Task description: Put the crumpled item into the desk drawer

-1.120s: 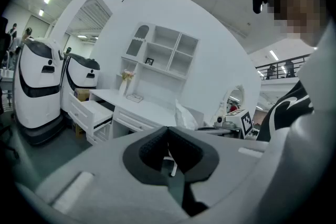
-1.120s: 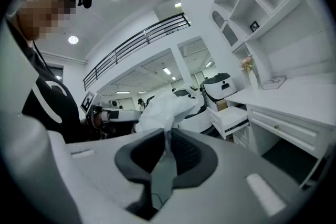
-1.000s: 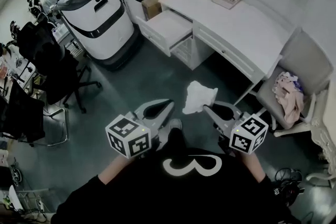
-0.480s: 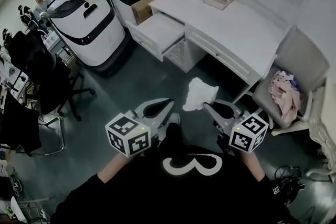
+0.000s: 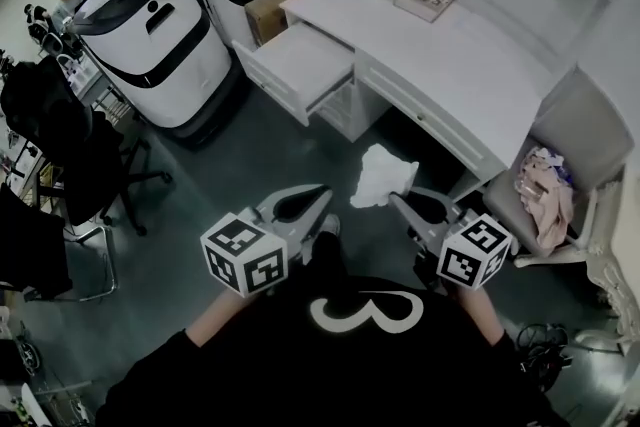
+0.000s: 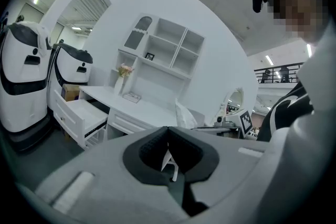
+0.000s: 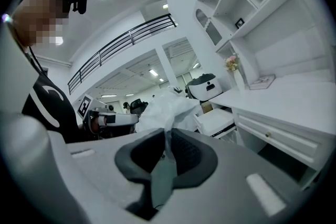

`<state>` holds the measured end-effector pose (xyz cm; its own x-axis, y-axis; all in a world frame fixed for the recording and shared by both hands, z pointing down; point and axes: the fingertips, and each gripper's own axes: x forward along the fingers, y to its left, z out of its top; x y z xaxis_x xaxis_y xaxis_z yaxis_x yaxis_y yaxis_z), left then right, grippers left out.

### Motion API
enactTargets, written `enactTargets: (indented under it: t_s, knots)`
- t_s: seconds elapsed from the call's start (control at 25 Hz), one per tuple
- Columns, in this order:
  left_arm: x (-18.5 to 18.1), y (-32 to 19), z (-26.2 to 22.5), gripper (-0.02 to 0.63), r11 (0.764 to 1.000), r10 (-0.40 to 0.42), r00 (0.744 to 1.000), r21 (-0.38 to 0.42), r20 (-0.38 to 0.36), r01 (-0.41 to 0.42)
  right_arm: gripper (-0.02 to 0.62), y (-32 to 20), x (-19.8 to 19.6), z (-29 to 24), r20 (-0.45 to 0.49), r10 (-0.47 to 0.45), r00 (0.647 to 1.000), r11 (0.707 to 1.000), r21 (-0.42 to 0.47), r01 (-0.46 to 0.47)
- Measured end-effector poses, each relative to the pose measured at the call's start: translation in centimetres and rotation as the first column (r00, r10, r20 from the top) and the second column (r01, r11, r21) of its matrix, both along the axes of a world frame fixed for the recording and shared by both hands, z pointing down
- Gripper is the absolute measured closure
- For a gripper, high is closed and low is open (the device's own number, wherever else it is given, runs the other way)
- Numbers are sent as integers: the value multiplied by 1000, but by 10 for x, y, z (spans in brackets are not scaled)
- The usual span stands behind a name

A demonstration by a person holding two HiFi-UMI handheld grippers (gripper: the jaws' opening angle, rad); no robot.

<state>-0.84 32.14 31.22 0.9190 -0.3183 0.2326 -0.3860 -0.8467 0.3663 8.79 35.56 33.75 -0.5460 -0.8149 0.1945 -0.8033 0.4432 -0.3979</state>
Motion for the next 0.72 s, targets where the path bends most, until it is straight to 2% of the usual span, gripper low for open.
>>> enactTargets:
  t_s: [0.24, 0.72]
  knots:
    - [15, -79, 4, 598, 1000, 17, 1000, -25, 15, -16, 551, -77, 11, 7, 15, 10, 1000, 1000, -30, -10]
    - [29, -274, 16, 598, 997, 10, 1000, -77, 26, -8, 551, -272, 19, 21, 10, -7, 1000, 996, -94, 8]
